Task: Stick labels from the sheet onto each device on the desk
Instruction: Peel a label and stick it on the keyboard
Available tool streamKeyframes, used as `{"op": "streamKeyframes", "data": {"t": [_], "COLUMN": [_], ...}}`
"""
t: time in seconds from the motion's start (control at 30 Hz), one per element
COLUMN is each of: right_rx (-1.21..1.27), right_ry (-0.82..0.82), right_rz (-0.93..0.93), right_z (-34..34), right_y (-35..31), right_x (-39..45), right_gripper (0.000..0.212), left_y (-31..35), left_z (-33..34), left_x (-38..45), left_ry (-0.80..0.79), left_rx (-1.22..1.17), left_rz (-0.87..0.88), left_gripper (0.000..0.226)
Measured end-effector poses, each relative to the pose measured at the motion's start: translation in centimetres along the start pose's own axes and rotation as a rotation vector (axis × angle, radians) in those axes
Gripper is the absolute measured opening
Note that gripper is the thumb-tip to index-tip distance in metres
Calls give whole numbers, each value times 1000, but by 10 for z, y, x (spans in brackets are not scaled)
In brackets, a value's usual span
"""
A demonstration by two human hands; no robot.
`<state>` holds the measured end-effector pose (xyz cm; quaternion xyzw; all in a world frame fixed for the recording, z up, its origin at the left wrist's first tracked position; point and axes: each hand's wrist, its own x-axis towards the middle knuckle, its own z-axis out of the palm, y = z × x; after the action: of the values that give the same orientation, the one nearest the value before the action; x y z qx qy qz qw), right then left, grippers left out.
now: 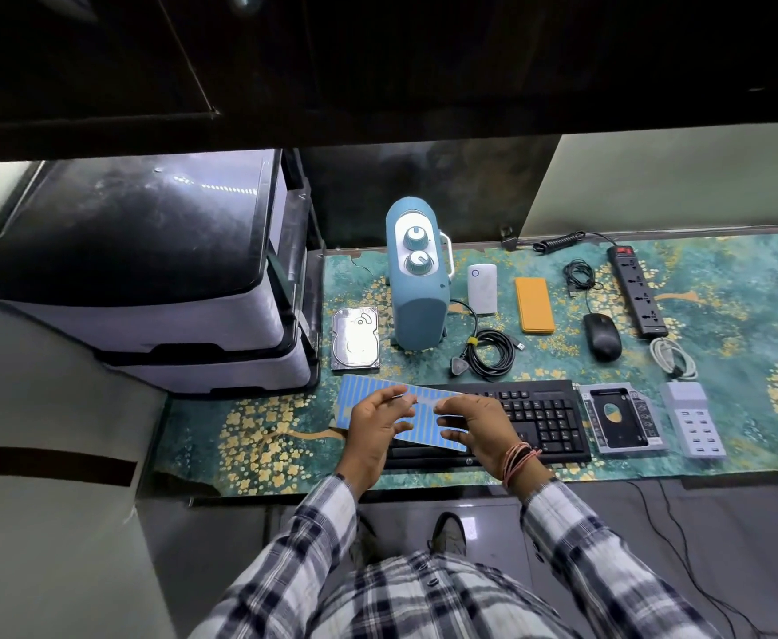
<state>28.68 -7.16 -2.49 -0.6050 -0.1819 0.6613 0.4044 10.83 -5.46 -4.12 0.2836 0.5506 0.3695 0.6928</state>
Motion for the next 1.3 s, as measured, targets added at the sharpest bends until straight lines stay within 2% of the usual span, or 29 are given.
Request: {"op": "streamKeyframes", "data": {"t": [0.3, 0.57, 0.7, 0.93, 1.0, 1.3], "right_rx": [31, 340, 431, 351, 340, 311], "right_ry": [-16, -22, 29, 127, 130, 140], "right_rz": [49, 262, 294, 233, 236, 220], "right_z": [6, 13, 4, -12, -11, -10], "right_y": [5, 5, 2, 12, 16, 25], "right_x": [0, 0, 3, 6, 6, -1], "right_gripper": [8, 10, 8, 10, 10, 16], "left_y": [-4, -9, -10, -23, -26, -33], "left_z": [-3, -6, -21, -71, -77, -86], "left_x": [1, 2, 5, 23, 31, 53], "left_ry": [35, 20, 171, 662, 694, 621], "left_rx": [4, -127, -126, 32, 64, 258], "left_rz": [34, -15, -6, 4, 15, 112], "left_gripper": [31, 28, 26, 27, 27, 20]}}
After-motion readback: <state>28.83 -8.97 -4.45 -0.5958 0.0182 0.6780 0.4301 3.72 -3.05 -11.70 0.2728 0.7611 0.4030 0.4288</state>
